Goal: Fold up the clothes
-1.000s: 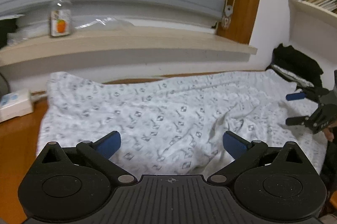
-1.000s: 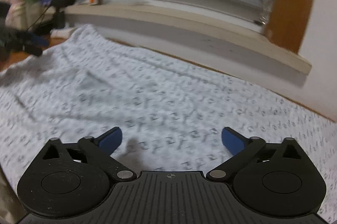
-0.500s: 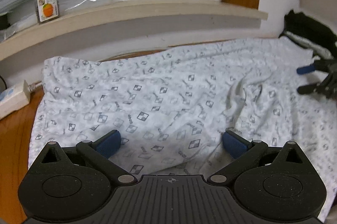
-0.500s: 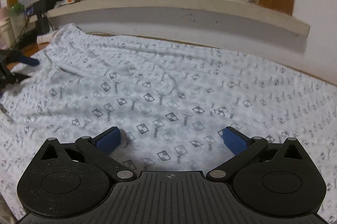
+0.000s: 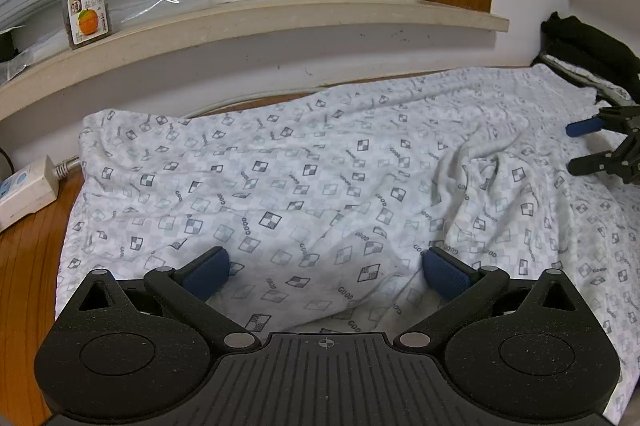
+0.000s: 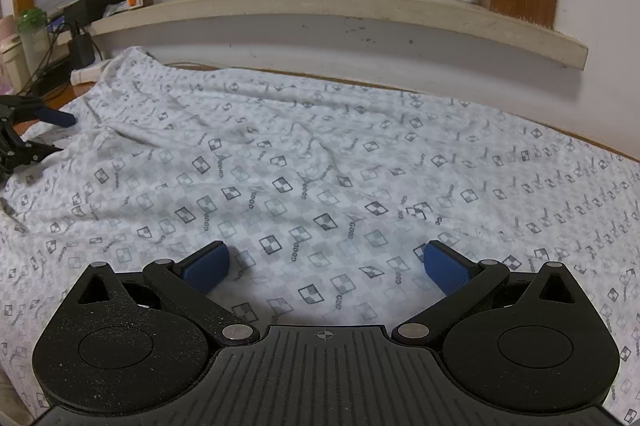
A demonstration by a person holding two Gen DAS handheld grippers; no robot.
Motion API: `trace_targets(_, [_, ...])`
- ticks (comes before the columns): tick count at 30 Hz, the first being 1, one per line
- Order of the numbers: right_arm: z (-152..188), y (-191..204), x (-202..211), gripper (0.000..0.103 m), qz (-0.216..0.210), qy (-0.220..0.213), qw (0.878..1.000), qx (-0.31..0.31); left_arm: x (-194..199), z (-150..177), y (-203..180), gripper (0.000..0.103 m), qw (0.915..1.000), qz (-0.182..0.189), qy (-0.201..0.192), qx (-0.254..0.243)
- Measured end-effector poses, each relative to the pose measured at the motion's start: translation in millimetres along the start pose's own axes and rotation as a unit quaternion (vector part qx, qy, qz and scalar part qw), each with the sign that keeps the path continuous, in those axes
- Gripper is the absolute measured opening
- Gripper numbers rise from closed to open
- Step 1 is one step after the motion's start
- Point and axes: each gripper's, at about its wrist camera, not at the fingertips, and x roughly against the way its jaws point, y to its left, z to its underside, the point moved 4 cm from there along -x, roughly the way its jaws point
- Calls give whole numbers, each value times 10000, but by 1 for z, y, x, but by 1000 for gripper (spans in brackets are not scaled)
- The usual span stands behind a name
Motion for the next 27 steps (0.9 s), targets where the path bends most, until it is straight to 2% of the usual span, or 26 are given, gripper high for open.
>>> trace_targets(27, [0, -3, 1, 103, 94, -38, 9999, -74, 0, -1, 0, 103, 10000, 9, -14, 16])
